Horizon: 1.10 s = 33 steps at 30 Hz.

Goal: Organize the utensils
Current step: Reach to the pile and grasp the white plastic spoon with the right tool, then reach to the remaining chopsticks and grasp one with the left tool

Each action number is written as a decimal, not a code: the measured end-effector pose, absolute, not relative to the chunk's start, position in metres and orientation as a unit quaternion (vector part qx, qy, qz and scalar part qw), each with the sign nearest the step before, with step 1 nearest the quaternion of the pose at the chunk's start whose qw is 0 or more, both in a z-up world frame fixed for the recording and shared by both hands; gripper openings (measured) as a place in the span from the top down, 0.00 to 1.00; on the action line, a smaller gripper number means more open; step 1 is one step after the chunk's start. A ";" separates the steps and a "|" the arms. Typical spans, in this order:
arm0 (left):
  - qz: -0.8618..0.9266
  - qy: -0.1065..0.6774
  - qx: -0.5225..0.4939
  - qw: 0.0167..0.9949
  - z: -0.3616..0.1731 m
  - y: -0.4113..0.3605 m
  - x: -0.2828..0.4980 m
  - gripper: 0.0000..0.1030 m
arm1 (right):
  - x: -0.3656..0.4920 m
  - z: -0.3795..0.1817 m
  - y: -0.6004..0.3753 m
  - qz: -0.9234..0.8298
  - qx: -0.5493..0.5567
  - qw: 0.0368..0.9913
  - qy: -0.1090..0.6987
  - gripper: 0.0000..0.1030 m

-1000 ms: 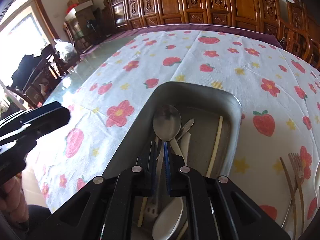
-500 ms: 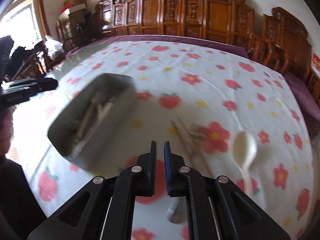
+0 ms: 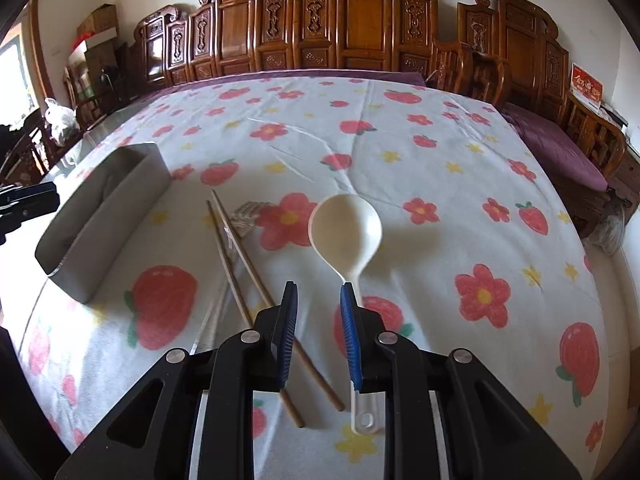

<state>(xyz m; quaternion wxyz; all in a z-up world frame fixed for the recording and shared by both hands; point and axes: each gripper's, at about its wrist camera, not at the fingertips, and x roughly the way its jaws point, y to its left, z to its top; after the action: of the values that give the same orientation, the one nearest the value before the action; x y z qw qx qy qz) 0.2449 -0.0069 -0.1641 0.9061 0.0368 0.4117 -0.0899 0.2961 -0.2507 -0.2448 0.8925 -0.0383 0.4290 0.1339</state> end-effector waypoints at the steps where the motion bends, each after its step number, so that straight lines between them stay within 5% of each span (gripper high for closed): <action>1: -0.094 0.413 0.036 0.905 -0.166 -0.012 0.244 0.66 | 0.297 -0.246 -0.253 0.131 -0.035 0.892 0.430 0.76; 19: -0.108 0.421 0.046 0.899 -0.189 -0.072 0.229 0.66 | 0.317 -0.266 -0.268 0.123 -0.008 0.872 0.475 0.77; 22: -0.109 0.424 0.052 0.898 -0.191 -0.083 0.227 0.66 | 0.319 -0.269 -0.275 0.121 0.015 0.867 0.482 0.89; 33: -0.113 0.446 0.064 0.885 -0.204 -0.134 0.234 0.66 | 0.319 -0.253 -0.308 0.102 0.059 0.884 0.452 0.89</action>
<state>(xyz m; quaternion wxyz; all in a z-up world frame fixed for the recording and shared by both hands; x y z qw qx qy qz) 0.2339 -0.1335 -0.2037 0.8855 0.0637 0.4463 -0.1127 0.3188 -0.3080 -0.2526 0.8844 0.0586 0.4517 0.1016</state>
